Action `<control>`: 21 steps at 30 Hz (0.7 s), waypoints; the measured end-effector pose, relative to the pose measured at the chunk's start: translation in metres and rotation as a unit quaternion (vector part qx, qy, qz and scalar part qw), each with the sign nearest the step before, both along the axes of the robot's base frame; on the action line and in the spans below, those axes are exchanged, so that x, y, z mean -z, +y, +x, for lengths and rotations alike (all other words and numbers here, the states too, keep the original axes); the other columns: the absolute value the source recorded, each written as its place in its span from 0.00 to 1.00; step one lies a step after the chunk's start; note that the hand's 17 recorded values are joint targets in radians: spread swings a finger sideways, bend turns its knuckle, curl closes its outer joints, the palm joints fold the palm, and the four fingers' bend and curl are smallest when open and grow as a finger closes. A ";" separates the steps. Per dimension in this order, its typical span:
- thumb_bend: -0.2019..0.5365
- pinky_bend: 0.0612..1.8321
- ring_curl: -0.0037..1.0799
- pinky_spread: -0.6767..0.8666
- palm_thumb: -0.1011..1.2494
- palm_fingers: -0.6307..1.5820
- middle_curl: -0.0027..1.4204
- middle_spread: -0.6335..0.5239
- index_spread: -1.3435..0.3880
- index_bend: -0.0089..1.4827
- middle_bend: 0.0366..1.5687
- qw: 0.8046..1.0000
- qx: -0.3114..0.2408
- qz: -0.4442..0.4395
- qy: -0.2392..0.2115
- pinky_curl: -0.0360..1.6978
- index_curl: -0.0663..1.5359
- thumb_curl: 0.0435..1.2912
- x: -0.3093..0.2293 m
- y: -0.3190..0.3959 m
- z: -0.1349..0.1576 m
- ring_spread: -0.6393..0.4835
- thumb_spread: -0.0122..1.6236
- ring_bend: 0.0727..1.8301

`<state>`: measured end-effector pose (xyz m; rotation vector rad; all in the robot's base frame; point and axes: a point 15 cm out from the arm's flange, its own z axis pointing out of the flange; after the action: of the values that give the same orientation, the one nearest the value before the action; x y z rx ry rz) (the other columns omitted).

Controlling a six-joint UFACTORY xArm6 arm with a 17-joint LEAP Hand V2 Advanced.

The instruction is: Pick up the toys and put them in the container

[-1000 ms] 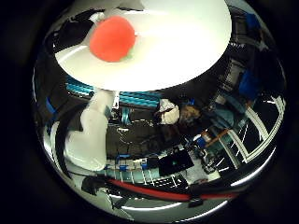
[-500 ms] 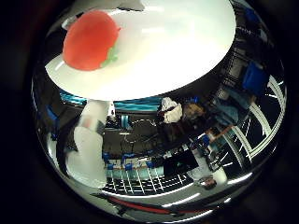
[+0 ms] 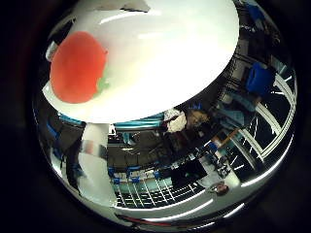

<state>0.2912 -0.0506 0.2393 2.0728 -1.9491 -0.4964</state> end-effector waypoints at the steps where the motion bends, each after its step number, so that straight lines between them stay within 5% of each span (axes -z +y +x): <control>1: 0.23 0.40 0.19 0.79 0.14 0.36 0.23 0.77 0.75 0.11 0.15 1.000 -0.002 -0.001 0.000 0.13 0.22 0.20 0.000 0.002 0.001 0.87 0.58 0.23; 21: 0.24 0.39 0.20 0.78 0.16 0.36 0.24 0.77 0.75 0.11 0.15 0.999 -0.034 -0.031 0.022 0.13 0.22 0.20 0.023 0.028 -0.015 0.87 0.59 0.22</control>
<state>0.2765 -0.0228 0.2167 2.0650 -1.8381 -0.4564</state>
